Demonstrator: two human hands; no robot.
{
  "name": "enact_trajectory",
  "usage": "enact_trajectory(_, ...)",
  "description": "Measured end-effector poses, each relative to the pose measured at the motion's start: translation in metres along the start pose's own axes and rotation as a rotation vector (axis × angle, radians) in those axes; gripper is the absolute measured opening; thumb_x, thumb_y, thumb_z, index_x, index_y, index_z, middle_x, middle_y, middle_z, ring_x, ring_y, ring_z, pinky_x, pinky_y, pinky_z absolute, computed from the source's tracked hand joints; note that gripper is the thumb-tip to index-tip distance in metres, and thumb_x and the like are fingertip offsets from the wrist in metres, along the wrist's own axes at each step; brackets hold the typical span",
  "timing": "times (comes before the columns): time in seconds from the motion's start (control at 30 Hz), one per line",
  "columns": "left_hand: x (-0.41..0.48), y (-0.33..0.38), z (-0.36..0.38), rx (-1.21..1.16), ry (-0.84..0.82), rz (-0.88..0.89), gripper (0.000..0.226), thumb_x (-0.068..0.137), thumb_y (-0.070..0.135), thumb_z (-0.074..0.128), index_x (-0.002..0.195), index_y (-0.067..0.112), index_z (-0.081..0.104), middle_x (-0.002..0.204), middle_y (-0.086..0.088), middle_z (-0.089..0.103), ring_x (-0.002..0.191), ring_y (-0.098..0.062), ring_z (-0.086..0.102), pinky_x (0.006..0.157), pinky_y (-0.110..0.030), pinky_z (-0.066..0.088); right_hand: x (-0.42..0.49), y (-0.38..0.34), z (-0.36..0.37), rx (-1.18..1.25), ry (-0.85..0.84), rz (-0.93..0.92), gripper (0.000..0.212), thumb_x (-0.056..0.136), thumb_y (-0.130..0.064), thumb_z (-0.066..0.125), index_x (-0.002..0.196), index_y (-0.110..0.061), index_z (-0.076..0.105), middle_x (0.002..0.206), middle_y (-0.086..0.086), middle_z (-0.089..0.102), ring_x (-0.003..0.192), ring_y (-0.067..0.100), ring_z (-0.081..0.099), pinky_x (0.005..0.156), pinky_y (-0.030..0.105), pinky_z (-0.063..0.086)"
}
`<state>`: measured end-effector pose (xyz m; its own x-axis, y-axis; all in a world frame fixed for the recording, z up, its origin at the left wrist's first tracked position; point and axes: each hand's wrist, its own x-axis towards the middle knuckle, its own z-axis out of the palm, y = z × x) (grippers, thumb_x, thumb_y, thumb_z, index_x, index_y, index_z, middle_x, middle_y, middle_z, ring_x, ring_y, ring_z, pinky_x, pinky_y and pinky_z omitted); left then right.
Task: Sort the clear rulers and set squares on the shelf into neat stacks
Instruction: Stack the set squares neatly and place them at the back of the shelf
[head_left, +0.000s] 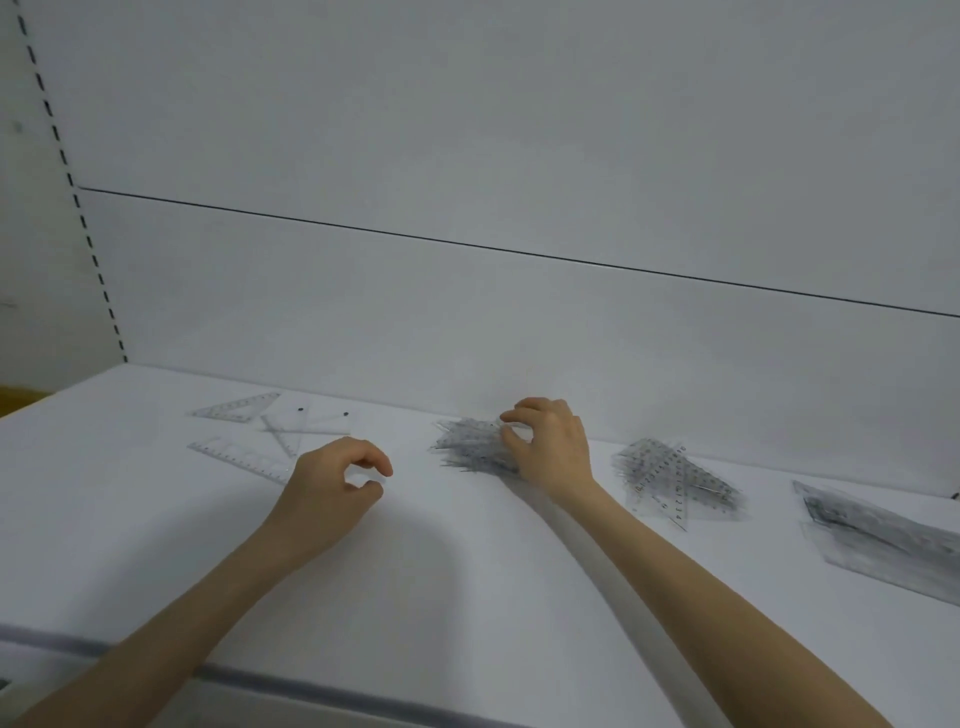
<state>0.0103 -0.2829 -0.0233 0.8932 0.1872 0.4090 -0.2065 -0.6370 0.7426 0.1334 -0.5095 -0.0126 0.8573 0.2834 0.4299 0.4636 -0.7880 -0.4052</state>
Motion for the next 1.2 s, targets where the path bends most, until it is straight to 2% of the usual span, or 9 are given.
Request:
enact_trajectory(0.2, -0.010, -0.017, -0.031, 0.051, 0.031, -0.001, 0.036, 0.077, -0.010, 0.062, 0.076, 0.026, 0.066, 0.090, 0.013, 0.067, 0.091, 0.005, 0.057, 0.073, -0.018, 0.050, -0.001, -0.036, -0.009, 0.025, -0.041, -0.206, 0.044, 0.078, -0.034, 0.047, 0.107, -0.014, 0.073, 0.119, 0.004, 0.066, 0.110, 0.032, 0.056, 0.093, 0.038, 0.041)
enact_trajectory(0.3, -0.015, -0.032, -0.058, 0.064, 0.057, -0.011, 0.040, 0.077, -0.010, 0.062, 0.074, 0.030, 0.064, 0.090, 0.014, 0.067, 0.091, 0.006, 0.056, 0.076, -0.020, 0.049, -0.002, -0.063, -0.005, -0.011, -0.096, -0.239, 0.067, 0.071, -0.055, 0.034, 0.115, -0.018, 0.070, 0.127, 0.004, 0.062, 0.120, 0.029, 0.051, 0.101, 0.038, 0.036)
enact_trajectory(0.37, -0.017, -0.045, -0.079, 0.067, 0.072, -0.029, 0.038, 0.077, -0.009, 0.061, 0.075, 0.028, 0.065, 0.091, 0.012, 0.067, 0.092, 0.005, 0.056, 0.076, -0.021, 0.049, -0.001, -0.084, 0.003, -0.053, -0.140, -0.256, 0.072, 0.069, -0.057, 0.033, 0.123, -0.020, 0.065, 0.135, 0.005, 0.056, 0.127, 0.027, 0.045, 0.105, 0.036, 0.030)
enact_trajectory(0.5, -0.018, -0.080, -0.130, 0.089, 0.084, -0.057, 0.028, 0.079, -0.007, 0.060, 0.078, 0.021, 0.068, 0.093, 0.010, 0.066, 0.093, 0.003, 0.055, 0.074, -0.017, 0.047, 0.005, -0.129, 0.032, -0.098, -0.178, -0.281, 0.064, 0.072, -0.045, 0.049, 0.130, -0.021, 0.059, 0.142, 0.006, 0.048, 0.134, 0.028, 0.037, 0.107, 0.037, 0.027)
enact_trajectory(0.7, -0.006, -0.138, -0.209, 0.169, 0.064, -0.075, 0.020, 0.082, -0.002, 0.061, 0.085, 0.016, 0.068, 0.096, 0.001, 0.066, 0.094, -0.013, 0.057, 0.082, -0.027, 0.047, 0.018, -0.204, 0.099, -0.147, -0.267, -0.312, 0.065, 0.078, -0.049, 0.049, 0.135, -0.018, 0.054, 0.146, 0.007, 0.045, 0.138, 0.027, 0.034, 0.112, 0.035, 0.023)
enact_trajectory(0.83, -0.002, -0.165, -0.241, 0.166, 0.053, -0.062, 0.020, 0.082, -0.002, 0.060, 0.085, 0.016, 0.067, 0.094, 0.000, 0.066, 0.094, -0.016, 0.058, 0.080, -0.022, 0.044, 0.020, -0.238, 0.128, -0.226, -0.290, -0.253, 0.056, 0.092, -0.043, 0.053, 0.140, -0.016, 0.047, 0.147, 0.008, 0.042, 0.139, 0.025, 0.030, 0.112, 0.031, 0.020)
enact_trajectory(0.9, 0.003, -0.175, -0.250, 0.159, 0.028, -0.041, 0.019, 0.083, -0.002, 0.060, 0.085, 0.016, 0.066, 0.095, -0.002, 0.066, 0.095, -0.018, 0.058, 0.084, -0.026, 0.047, 0.019, -0.249, 0.134, -0.214, -0.300, -0.198, 0.048, 0.093, -0.042, 0.053, 0.135, -0.018, 0.053, 0.143, 0.009, 0.044, 0.138, 0.025, 0.030, 0.112, 0.031, 0.022)
enact_trajectory(1.03, 0.024, -0.184, -0.251, 0.173, -0.090, -0.014, 0.021, 0.086, 0.000, 0.058, 0.091, 0.019, 0.066, 0.109, -0.001, 0.064, 0.106, -0.017, 0.055, 0.091, -0.030, 0.046, 0.001, -0.263, 0.139, -0.171, -0.315, -0.158, 0.030, 0.094, -0.028, 0.054, 0.105, -0.007, 0.072, 0.120, 0.018, 0.058, 0.122, 0.033, 0.046, 0.100, 0.023, 0.021)
enact_trajectory(1.2, 0.058, -0.182, -0.216, 0.239, -0.300, 0.075, 0.036, 0.092, 0.004, 0.051, 0.126, 0.012, 0.059, 0.142, -0.001, 0.048, 0.130, -0.020, 0.043, 0.105, -0.027, 0.033, -0.031, -0.272, 0.126, -0.141, -0.283, -0.172, 0.027, 0.095, -0.034, 0.055, 0.111, -0.021, 0.072, 0.140, 0.003, 0.050, 0.130, 0.023, 0.039, 0.096, 0.028, 0.037)
